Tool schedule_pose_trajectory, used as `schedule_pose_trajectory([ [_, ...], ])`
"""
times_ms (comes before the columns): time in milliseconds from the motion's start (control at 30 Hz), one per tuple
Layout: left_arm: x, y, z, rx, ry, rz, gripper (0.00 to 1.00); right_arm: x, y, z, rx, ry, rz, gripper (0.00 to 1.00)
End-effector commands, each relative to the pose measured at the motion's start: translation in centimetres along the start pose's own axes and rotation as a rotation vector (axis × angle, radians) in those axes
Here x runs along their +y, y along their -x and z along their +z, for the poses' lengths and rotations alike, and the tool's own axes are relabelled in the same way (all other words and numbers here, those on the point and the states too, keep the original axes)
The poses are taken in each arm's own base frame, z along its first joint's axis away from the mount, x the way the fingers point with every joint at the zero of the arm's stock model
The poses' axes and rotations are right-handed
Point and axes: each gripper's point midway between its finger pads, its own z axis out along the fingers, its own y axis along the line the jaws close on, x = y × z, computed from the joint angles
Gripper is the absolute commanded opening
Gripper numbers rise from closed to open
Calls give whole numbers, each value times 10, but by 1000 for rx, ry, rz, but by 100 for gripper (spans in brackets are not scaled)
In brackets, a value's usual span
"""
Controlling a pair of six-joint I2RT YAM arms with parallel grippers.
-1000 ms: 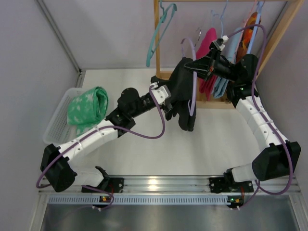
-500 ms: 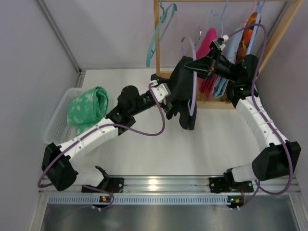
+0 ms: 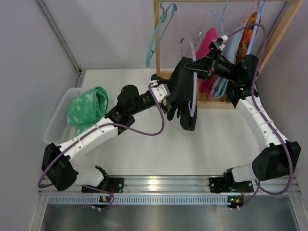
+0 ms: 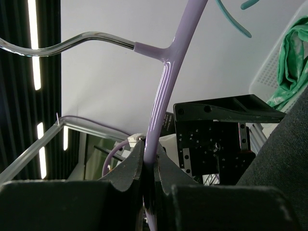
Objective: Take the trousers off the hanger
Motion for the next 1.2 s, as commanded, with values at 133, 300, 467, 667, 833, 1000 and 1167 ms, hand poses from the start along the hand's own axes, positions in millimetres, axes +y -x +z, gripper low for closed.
schedule_pose_trajectory([
  [133,10,9,-2,-17,17,17,95,51,-20,-5,16,113,-175,0],
  [300,22,9,1,-5,63,35,90,51,-20,-6,3,114,-166,0],
  [467,36,11,16,25,177,67,81,40,-19,-3,-3,105,-133,0],
  [667,17,24,20,-30,172,159,77,32,-19,0,-4,92,-104,0],
  [833,4,29,21,-42,152,149,56,30,-17,1,-8,94,-100,0],
  [1000,1,43,20,-70,160,120,26,30,-16,0,-9,96,-106,0],
  [1167,30,51,18,-20,299,75,0,26,-20,-1,1,100,-143,0],
])
